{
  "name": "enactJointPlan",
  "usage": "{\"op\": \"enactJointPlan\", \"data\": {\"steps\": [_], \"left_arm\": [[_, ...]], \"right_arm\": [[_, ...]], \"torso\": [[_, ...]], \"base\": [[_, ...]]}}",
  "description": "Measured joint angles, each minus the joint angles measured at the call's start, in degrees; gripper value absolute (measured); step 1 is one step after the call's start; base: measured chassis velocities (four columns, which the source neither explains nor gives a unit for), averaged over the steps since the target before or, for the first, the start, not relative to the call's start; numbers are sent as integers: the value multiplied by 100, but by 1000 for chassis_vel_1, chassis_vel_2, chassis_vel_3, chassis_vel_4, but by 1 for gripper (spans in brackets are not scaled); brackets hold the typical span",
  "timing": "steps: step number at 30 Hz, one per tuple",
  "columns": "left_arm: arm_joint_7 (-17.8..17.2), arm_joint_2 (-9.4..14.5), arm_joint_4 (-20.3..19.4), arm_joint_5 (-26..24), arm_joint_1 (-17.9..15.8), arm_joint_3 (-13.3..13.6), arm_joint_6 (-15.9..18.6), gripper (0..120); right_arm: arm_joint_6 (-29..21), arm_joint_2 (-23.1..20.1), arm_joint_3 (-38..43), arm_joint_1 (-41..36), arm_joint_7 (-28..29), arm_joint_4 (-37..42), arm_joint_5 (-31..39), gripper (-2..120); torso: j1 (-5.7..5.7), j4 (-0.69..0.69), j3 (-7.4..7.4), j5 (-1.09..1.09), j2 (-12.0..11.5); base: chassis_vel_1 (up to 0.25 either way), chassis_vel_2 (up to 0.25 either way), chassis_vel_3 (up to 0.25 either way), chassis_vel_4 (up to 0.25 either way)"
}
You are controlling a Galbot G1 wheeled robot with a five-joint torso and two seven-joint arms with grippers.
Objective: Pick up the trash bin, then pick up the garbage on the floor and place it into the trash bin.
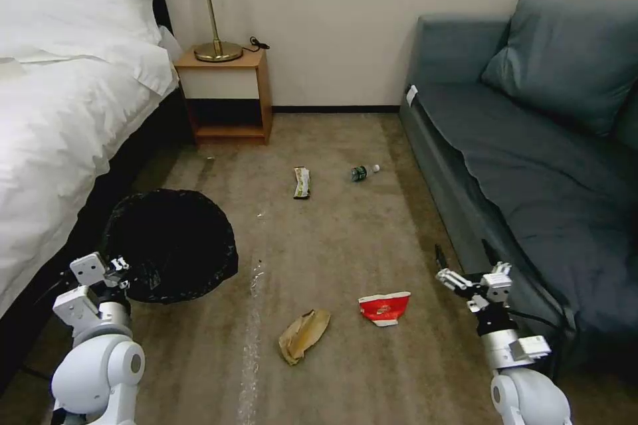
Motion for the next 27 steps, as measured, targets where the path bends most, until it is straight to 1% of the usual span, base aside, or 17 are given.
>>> {"op": "enactJointPlan", "data": {"steps": [1,2,3,4,6,7,8,10,11,13,14,17,18,21,23,24,27], "left_arm": [[8,19,57,20,-59,58,4,3],[8,19,57,20,-59,58,4,3],[25,28,100,40,-89,99,9,3],[25,28,100,40,-89,99,9,3],[38,20,161,102,-100,135,11,3],[37,9,181,133,-101,146,11,3],[37,9,181,133,-101,146,11,3],[39,-43,220,226,-103,191,11,3],[39,-43,220,226,-103,191,11,3],[39,-97,223,319,-98,242,10,3],[39,-97,223,319,-98,242,10,3],[37,-168,204,454,-82,330,10,3],[37,-168,204,454,-82,330,10,3],[34,-221,185,527,-73,376,6,3],[31,-293,168,612,-40,416,-3,3],[31,-293,168,612,-40,416,-3,3],[24,-341,156,685,-3,445,-34,3]], "right_arm": [[-1,-218,-49,94,-3,-242,-146,100],[-1,-218,-49,94,-3,-242,-146,100],[-33,-497,-168,208,-3,-518,-236,100],[-33,-497,-168,208,-3,-518,-236,100],[-108,-1263,-546,467,-26,-1129,-375,100],[-114,-1514,-694,577,-63,-1350,-411,100],[-114,-1514,-694,577,-63,-1350,-411,100],[-100,-1952,-1078,964,-432,-1912,-453,100],[-100,-1952,-1078,964,-432,-1912,-453,100],[-34,-2105,-1312,1383,-955,-2346,-537,100],[-34,-2105,-1312,1383,-955,-2346,-537,100],[113,-2190,-1704,2026,-1657,-2972,-839,100],[113,-2190,-1704,2026,-1657,-2972,-839,100],[156,-2202,-1954,2325,-2023,-3272,-1083,100],[265,-2183,-2230,2623,-2421,-3628,-1562,100],[265,-2183,-2230,2623,-2421,-3628,-1562,100],[467,-2076,-2484,2912,-2629,-3953,-2065,100]], "torso": [[0,-4,0,-1,0],[0,-4,0,-1,0],[0,-4,0,-1,0],[0,-4,0,-1,0],[0,-3,0,-1,0],[0,-2,0,-3,0],[0,-2,0,-3,0],[0,-3,0,0,0],[0,-3,0,0,0],[0,-3,1,0,0],[0,-3,1,0,0],[0,-1,1,0,0],[0,-1,1,0,0],[0,-1,0,-1,0],[0,-2,1,-2,0],[0,-2,1,-2,0],[0,-4,0,-1,0]], "base": [[0,0,0,0],[0,0,0,0],[0,0,0,0],[0,0,0,0],[0,0,0,0],[0,0,0,0],[0,0,0,0],[0,0,0,0],[0,0,0,0],[0,0,0,0],[0,0,0,0],[0,0,0,0],[0,0,0,0],[0,0,0,0],[0,0,0,0],[0,0,0,0],[0,0,0,0]]}}
